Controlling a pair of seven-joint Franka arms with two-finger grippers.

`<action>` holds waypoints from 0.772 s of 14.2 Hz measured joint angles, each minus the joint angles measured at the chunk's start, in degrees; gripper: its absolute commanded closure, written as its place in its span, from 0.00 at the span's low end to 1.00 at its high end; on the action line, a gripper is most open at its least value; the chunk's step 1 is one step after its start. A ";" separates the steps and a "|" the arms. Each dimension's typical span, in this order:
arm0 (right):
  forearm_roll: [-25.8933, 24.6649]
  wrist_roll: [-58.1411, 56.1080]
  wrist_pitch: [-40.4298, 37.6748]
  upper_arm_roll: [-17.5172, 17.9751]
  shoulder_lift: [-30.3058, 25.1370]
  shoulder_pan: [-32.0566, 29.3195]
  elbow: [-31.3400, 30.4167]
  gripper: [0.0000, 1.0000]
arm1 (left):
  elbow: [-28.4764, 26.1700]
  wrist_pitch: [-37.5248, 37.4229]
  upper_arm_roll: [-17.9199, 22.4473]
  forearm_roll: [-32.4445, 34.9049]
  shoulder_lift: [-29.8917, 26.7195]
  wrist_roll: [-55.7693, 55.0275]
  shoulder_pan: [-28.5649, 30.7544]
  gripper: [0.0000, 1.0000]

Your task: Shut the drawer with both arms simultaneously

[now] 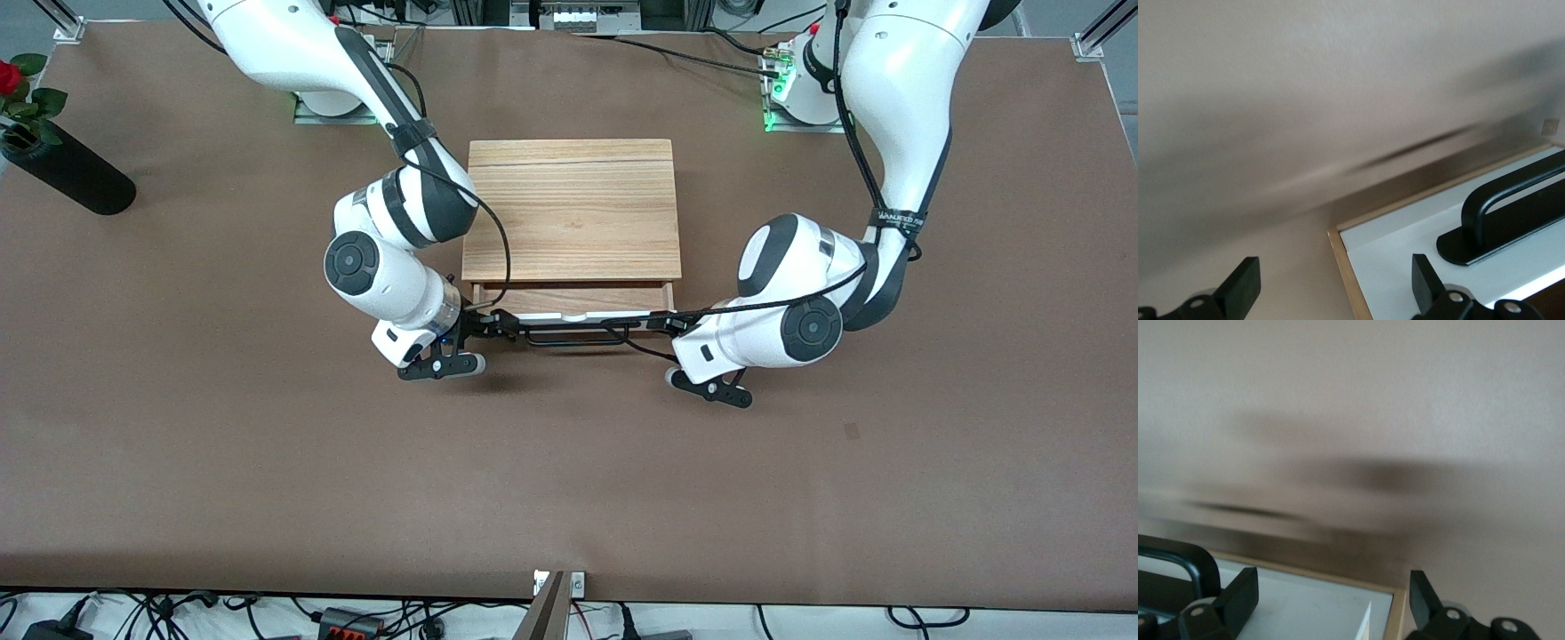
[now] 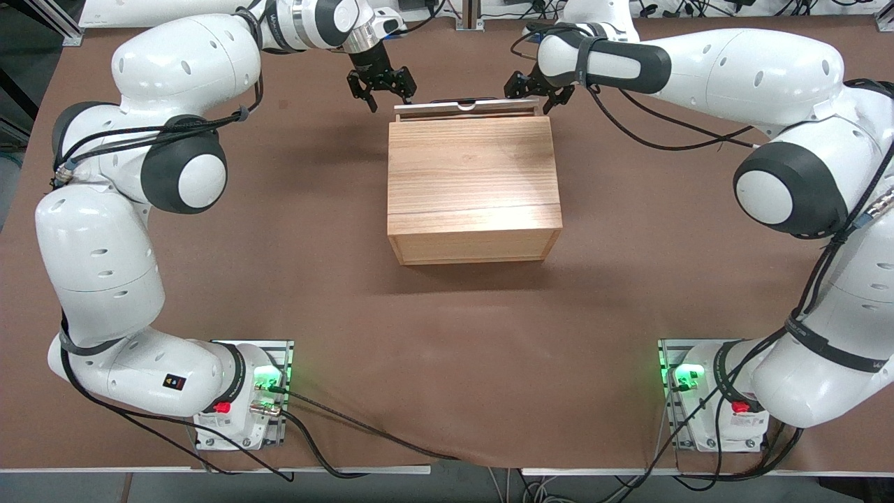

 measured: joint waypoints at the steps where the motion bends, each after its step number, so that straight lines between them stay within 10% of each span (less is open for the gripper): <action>1: 0.00 0.00 -0.92 0.00 -0.13 0.00 0.00 0.00 | 0.00 -0.70 -0.11 0.00 0.00 0.00 -0.01 0.00; 11: 0.03 0.00 -9.71 0.00 -0.20 0.00 -0.02 0.00 | -0.25 -6.18 -0.42 -3.12 0.86 0.04 -0.21 0.00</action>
